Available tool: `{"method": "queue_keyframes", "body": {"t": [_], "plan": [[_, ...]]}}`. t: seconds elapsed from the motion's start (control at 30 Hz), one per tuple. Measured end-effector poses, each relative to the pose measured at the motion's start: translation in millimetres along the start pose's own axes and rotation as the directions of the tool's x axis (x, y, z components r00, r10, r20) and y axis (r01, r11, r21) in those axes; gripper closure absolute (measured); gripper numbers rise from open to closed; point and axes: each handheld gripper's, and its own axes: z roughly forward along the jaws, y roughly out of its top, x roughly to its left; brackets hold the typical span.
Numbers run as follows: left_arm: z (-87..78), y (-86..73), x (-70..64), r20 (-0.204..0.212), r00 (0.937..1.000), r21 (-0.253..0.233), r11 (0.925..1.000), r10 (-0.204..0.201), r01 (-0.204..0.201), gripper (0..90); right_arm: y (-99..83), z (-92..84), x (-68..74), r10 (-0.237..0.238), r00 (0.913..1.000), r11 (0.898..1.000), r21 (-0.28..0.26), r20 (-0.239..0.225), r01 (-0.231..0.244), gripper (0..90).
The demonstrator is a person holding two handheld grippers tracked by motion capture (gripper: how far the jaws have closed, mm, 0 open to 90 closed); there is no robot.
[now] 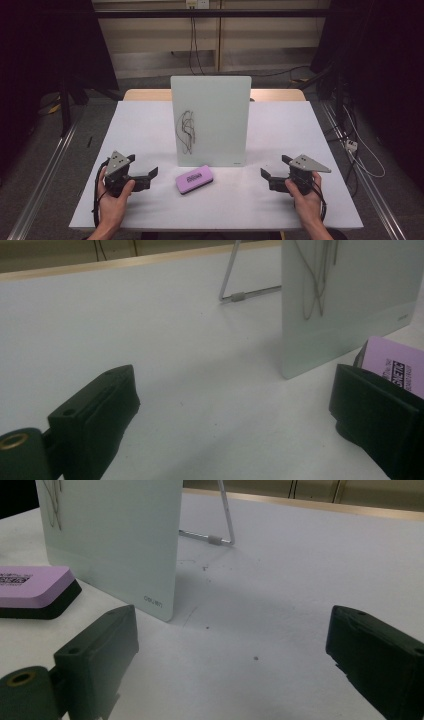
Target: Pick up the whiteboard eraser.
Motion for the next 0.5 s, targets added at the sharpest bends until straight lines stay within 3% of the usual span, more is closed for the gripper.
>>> {"method": "queue_keyframes", "body": {"t": [0.4,0.5], "plan": [[3.9,3.7,-0.8,0.035,0.9994,0.028,0.9996,-0.001,0.0,6.1,-0.3,-1.7,-2.7,0.007,0.9997,1.0,0.015,-0.024,-0.006,6.8],[6.0,4.1,0.5,0.069,0.9976,0.056,0.9984,-0.006,0.002,6.7,0.0,-1.6,-2.2,0.006,0.9996,1.0,0.017,-0.026,-0.005,6.9]]}}
